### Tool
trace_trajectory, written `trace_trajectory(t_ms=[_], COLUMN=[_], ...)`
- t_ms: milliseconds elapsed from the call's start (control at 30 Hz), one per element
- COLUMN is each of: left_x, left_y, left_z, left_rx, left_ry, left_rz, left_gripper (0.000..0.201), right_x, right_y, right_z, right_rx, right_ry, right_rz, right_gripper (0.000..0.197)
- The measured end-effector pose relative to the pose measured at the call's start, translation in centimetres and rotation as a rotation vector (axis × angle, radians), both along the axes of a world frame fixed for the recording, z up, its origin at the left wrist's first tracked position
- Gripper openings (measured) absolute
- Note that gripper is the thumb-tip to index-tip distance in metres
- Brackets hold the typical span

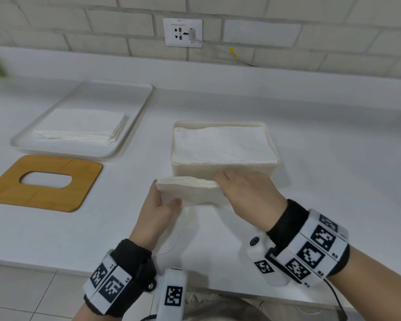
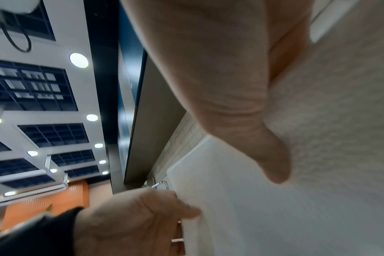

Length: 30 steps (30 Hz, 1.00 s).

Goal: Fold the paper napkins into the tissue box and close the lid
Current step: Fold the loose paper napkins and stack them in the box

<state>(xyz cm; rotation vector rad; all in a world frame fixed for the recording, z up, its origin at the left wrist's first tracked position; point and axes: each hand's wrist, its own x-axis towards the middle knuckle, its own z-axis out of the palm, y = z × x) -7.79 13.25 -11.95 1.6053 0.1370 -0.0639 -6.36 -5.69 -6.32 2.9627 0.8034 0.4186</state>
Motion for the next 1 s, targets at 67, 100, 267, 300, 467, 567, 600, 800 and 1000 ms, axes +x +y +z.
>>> trace_trajectory(t_ms=[67, 100, 267, 300, 467, 567, 600, 800, 1000], left_x=[0.1, 0.1, 0.0, 0.2, 3.1, 5.5, 6.1, 7.7, 8.4], left_y=[0.0, 0.0, 0.7, 0.7, -0.4, -1.5, -1.8, -2.8, -3.2], left_z=[-0.1, 0.0, 3.3, 4.3, 7.9, 8.7, 8.5, 7.4, 7.6], left_rx=[0.03, 0.055, 0.061, 0.024, -0.046, 0.116, 0.226, 0.728, 1.003], left_ry=[0.005, -0.008, -0.154, -0.174, -0.303, -0.38, -0.373, -0.196, -0.144], left_rz=[-0.004, 0.0, 0.069, 0.068, 0.174, 0.201, 0.176, 0.053, -0.137], left_gripper=[0.036, 0.029, 0.02, 0.019, 0.034, 0.05, 0.049, 0.019, 0.037], right_x=[-0.3, -0.3, 0.9, 1.3, 4.0, 6.3, 6.9, 8.8, 8.7], right_y=[0.0, -0.2, -3.8, -4.5, -5.6, -5.6, -5.7, -6.4, -6.7], right_z=[0.4, 0.7, 4.6, 5.2, 6.5, 5.7, 5.3, 2.1, 0.7], right_rx=[-0.062, -0.109, 0.302, 0.47, 1.21, 1.329, 1.306, 0.835, 0.422], right_ry=[0.036, 0.115, 0.506, 0.515, 0.34, 0.36, 0.359, 0.325, 0.264], right_rz=[0.002, -0.009, -0.027, -0.007, -0.035, -0.143, -0.173, -0.259, -0.208], right_gripper=[0.038, 0.047, 0.021, 0.012, 0.037, 0.049, 0.05, 0.031, 0.027])
